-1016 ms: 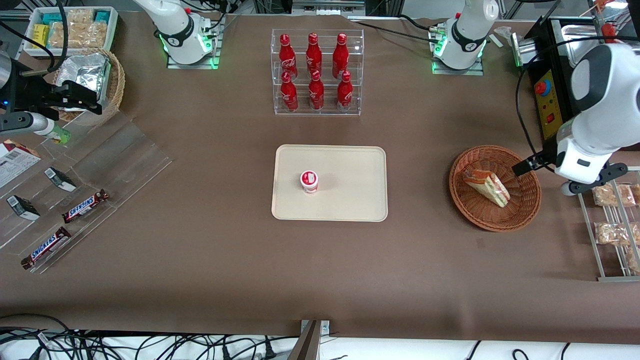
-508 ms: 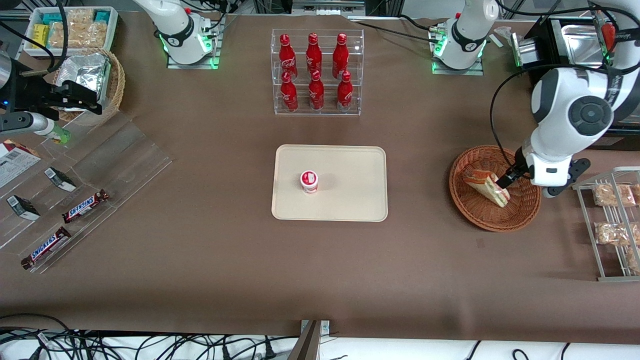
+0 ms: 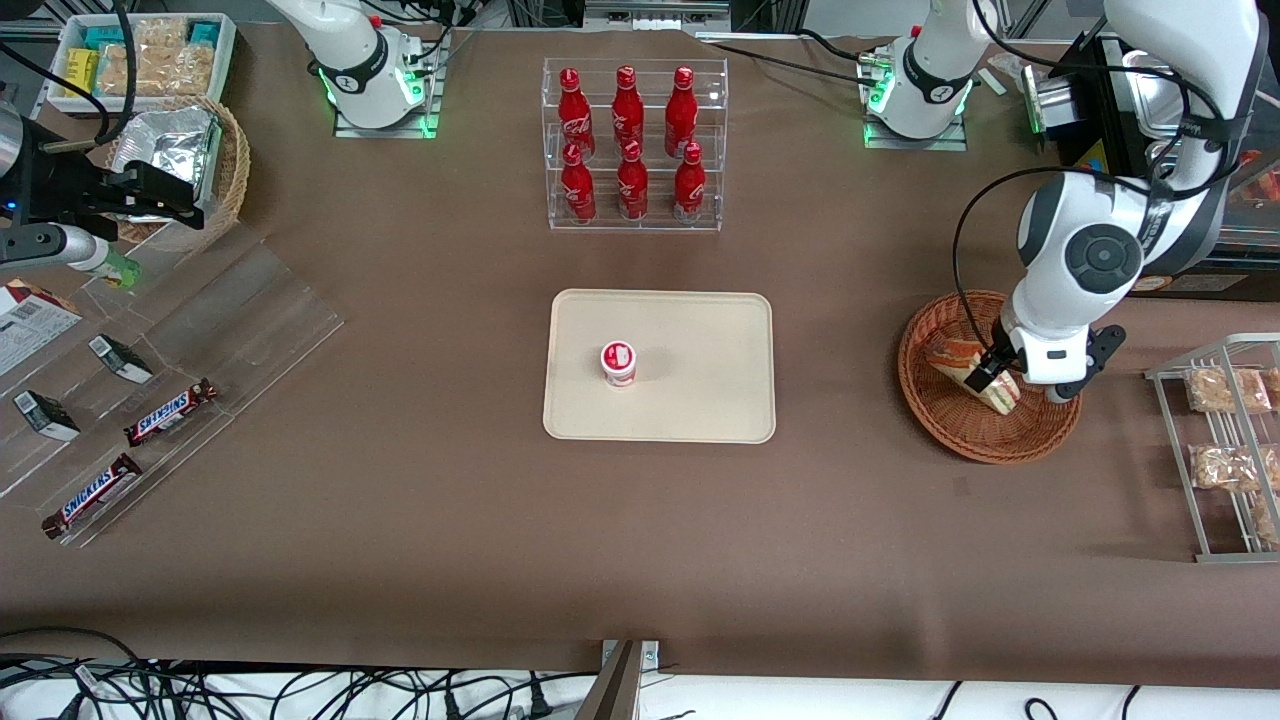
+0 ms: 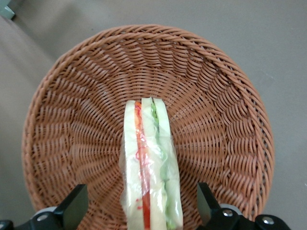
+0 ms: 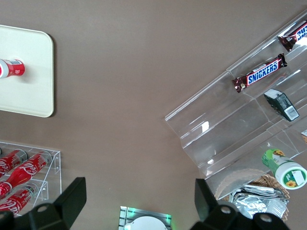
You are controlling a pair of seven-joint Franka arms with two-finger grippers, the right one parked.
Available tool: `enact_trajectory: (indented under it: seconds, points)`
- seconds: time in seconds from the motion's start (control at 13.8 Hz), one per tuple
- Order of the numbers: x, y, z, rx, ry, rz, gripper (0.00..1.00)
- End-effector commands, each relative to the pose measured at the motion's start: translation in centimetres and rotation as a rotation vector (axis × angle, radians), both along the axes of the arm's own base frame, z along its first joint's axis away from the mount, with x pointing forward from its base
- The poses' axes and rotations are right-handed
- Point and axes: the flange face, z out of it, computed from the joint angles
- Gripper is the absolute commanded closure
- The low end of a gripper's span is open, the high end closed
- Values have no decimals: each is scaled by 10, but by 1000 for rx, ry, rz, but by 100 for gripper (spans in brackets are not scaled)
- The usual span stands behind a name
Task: Place sandwich from basket to tray
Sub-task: 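Close the left gripper on the sandwich's upright edge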
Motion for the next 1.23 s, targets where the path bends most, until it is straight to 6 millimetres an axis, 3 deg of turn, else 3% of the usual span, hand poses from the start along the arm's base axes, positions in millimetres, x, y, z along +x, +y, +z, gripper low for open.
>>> enact_trajectory:
  seconds: [0.0, 0.22, 0.29, 0.36, 0.44, 0.73, 0.94, 1.16]
  points:
    - [-5, -7, -20, 12, -29, -6, 0]
    - [-5, -6, -29, 5, -24, -6, 0]
    - [-5, -4, -30, 5, -23, -4, 22]
    - [-4, -2, -28, 5, -25, -5, 64]
    - [-3, -2, -28, 4, -26, -11, 76]
    - [-2, -3, -26, 5, -31, -11, 81]
    - [-1, -2, -23, 8, -29, -13, 100]
    - [6, -10, 8, 24, -29, -39, 100]
